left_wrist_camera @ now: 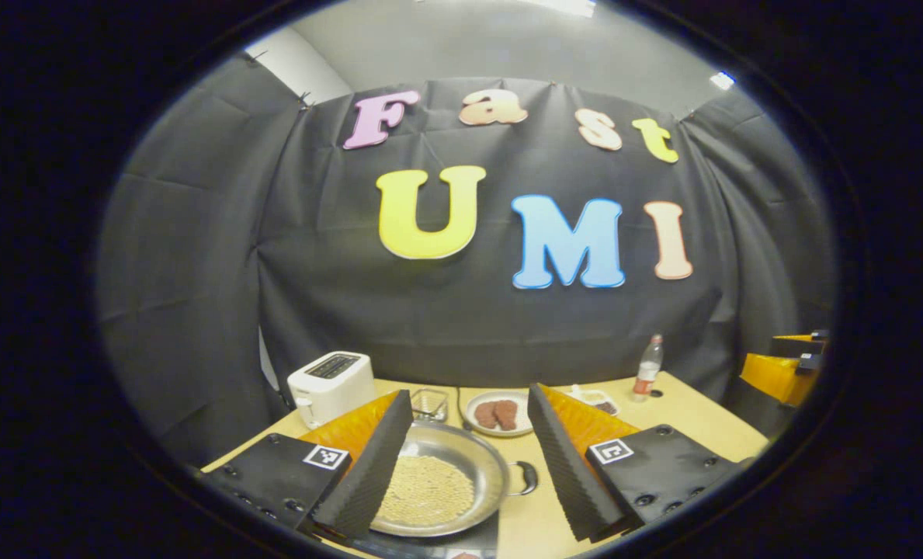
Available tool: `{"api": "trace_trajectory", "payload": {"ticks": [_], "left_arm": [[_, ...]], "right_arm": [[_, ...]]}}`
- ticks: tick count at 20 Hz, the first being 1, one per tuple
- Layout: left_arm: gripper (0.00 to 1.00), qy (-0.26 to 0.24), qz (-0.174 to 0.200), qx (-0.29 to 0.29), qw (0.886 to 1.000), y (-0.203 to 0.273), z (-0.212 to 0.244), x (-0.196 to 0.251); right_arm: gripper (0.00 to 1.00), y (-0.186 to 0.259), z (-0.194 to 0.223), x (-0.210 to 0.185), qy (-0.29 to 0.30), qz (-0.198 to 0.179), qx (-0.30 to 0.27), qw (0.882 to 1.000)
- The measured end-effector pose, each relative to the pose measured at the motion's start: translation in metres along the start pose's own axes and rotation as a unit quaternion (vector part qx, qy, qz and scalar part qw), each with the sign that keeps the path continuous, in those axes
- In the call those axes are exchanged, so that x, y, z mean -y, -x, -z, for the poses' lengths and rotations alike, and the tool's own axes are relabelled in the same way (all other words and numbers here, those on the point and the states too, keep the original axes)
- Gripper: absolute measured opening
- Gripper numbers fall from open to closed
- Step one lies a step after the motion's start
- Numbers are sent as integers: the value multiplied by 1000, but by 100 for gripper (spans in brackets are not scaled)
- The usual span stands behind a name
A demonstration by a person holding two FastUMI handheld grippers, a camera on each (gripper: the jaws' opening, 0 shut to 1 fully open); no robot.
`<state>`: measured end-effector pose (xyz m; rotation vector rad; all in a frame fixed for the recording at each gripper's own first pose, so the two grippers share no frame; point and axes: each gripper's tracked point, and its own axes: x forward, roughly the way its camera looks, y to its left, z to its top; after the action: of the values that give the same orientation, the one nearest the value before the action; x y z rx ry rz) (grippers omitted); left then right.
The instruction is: First push the handle of the pot to place it horizontally, then grasp the pot with both hands and set it on the induction cooktop.
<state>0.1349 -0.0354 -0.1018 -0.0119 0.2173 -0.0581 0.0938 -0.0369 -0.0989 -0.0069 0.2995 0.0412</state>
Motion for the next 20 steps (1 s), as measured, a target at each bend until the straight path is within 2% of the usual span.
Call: {"api": "trace_trajectory", "payload": {"ticks": [1,5,6,7,9,11,14,15,20], "left_arm": [[100,-1,7,10,1000,12,-9,17],[100,-17,19,46,999,56,-45,70],[90,-16,22,56,998,68,-53,82],[97,-14,24,66,997,78,-58,91],[100,-5,25,83,996,99,-65,107],[97,-5,31,92,995,114,-70,121],[97,-11,37,98,994,130,-72,126],[100,-10,43,104,994,135,-73,128],[97,-15,47,123,991,152,-87,111]], "right_arm": [[97,16,-3,9,7,3,12,1000],[97,58,-21,42,35,11,52,998],[97,68,-24,49,33,11,60,998],[97,79,-25,57,27,13,66,997],[97,95,-22,72,11,22,69,997],[97,111,-19,79,-3,28,67,997],[97,126,-23,80,-20,28,81,996],[97,132,-26,79,-20,31,90,995],[97,144,-36,74,-2,49,110,993]]}}
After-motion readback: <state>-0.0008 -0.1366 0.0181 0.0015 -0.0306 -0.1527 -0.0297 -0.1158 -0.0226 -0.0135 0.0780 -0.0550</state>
